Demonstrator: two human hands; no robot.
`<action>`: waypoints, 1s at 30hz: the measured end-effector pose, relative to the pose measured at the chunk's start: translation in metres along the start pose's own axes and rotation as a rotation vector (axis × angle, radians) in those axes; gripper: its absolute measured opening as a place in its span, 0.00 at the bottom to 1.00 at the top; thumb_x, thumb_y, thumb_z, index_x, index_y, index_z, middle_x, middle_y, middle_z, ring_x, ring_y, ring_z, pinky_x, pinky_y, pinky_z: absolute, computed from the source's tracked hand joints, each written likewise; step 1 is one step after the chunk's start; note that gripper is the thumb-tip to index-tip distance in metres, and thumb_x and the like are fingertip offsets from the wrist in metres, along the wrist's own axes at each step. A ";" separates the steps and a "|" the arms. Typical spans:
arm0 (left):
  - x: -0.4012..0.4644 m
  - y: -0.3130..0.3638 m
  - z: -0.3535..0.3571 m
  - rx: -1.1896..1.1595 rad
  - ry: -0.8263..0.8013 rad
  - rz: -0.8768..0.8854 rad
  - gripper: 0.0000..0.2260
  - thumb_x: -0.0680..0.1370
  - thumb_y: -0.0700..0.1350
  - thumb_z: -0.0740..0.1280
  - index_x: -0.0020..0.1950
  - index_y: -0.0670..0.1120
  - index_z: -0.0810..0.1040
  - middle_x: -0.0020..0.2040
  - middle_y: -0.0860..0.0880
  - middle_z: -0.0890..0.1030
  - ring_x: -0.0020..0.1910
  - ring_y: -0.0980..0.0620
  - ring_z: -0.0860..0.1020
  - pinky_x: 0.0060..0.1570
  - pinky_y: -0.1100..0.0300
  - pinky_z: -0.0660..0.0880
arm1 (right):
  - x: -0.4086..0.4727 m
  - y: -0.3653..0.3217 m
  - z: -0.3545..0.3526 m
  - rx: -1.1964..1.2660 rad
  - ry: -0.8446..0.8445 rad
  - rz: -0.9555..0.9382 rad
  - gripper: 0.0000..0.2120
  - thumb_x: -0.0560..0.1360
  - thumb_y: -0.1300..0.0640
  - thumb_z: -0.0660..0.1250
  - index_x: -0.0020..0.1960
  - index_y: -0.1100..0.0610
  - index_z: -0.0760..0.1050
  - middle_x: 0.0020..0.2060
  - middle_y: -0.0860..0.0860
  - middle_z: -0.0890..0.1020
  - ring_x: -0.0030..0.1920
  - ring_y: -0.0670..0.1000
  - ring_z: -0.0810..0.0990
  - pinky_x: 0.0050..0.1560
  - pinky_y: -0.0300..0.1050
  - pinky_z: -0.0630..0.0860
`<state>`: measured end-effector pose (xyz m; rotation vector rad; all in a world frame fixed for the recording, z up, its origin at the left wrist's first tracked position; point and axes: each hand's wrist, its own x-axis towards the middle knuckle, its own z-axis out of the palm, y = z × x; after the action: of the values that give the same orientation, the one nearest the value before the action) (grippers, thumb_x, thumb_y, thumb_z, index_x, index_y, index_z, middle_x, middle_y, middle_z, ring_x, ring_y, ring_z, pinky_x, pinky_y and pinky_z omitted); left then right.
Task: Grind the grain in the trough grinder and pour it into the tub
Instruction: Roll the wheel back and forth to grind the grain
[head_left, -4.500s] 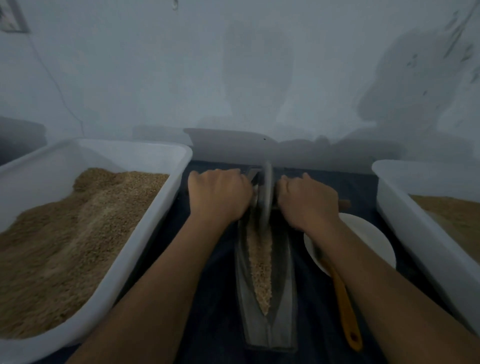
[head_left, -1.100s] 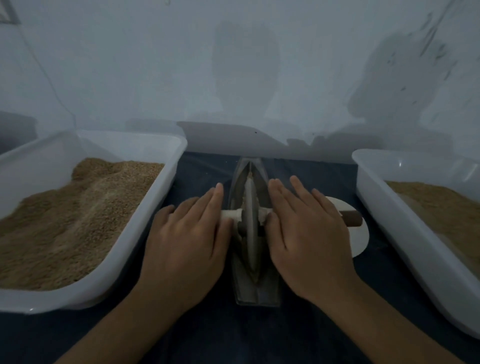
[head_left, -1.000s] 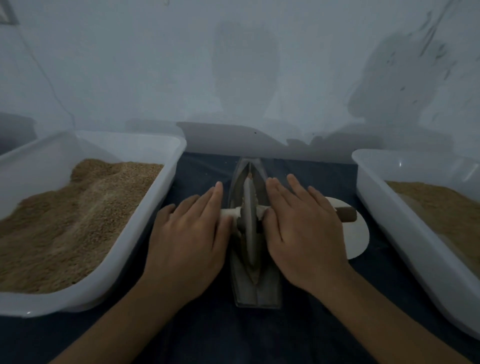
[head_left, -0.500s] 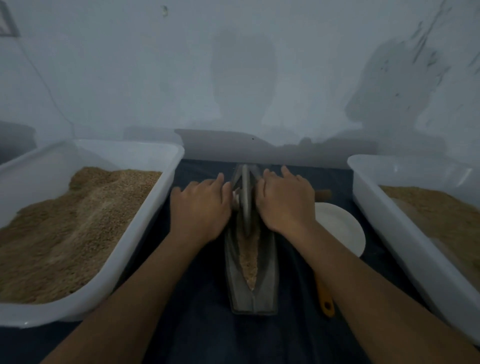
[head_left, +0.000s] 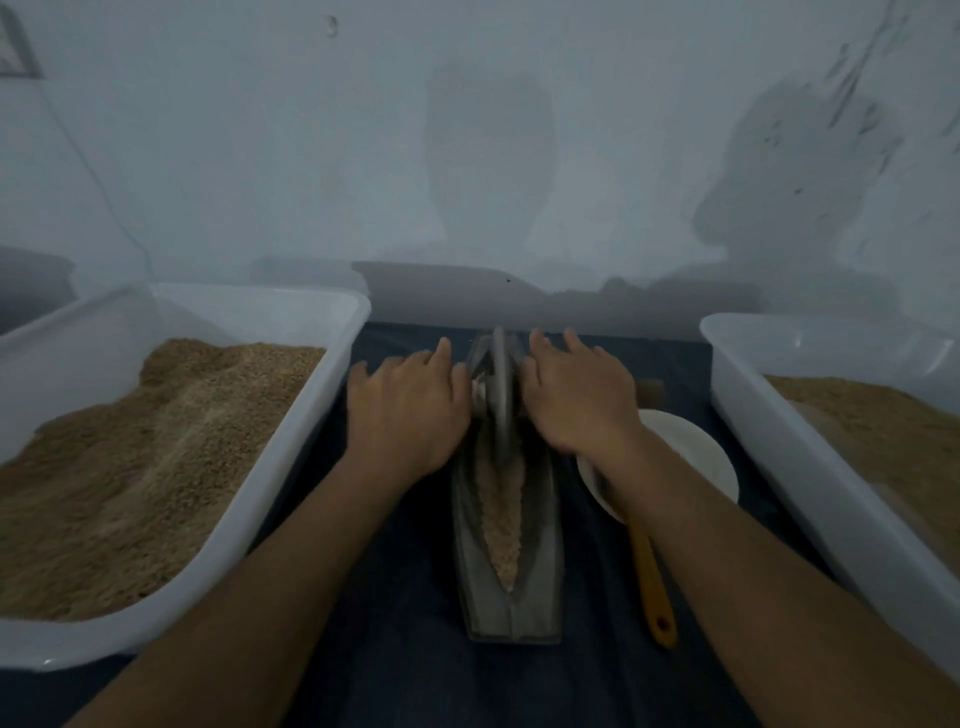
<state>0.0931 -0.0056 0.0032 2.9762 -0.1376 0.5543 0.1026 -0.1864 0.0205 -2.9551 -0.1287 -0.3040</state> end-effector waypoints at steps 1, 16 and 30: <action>0.017 0.002 0.002 0.028 -0.024 -0.017 0.21 0.84 0.53 0.47 0.66 0.52 0.78 0.66 0.50 0.81 0.58 0.43 0.80 0.60 0.44 0.69 | 0.017 0.000 -0.002 -0.001 -0.037 0.034 0.29 0.85 0.44 0.43 0.83 0.56 0.55 0.80 0.54 0.62 0.81 0.56 0.56 0.79 0.57 0.55; -0.068 -0.011 -0.019 -0.126 0.070 0.100 0.28 0.85 0.57 0.45 0.78 0.46 0.68 0.70 0.50 0.78 0.67 0.50 0.77 0.63 0.44 0.74 | -0.085 -0.007 -0.006 -0.008 0.186 -0.132 0.32 0.84 0.42 0.38 0.80 0.53 0.63 0.77 0.49 0.68 0.80 0.51 0.61 0.77 0.53 0.63; 0.037 0.011 0.001 0.138 0.086 -0.030 0.19 0.83 0.49 0.48 0.35 0.50 0.69 0.34 0.51 0.75 0.31 0.49 0.64 0.42 0.52 0.62 | 0.032 0.000 0.003 -0.017 -0.082 0.119 0.25 0.85 0.50 0.43 0.70 0.55 0.73 0.74 0.52 0.73 0.80 0.59 0.57 0.78 0.61 0.58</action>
<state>0.1269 -0.0192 0.0169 3.0741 -0.0487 0.7147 0.1348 -0.1840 0.0242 -2.9772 0.0398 -0.1684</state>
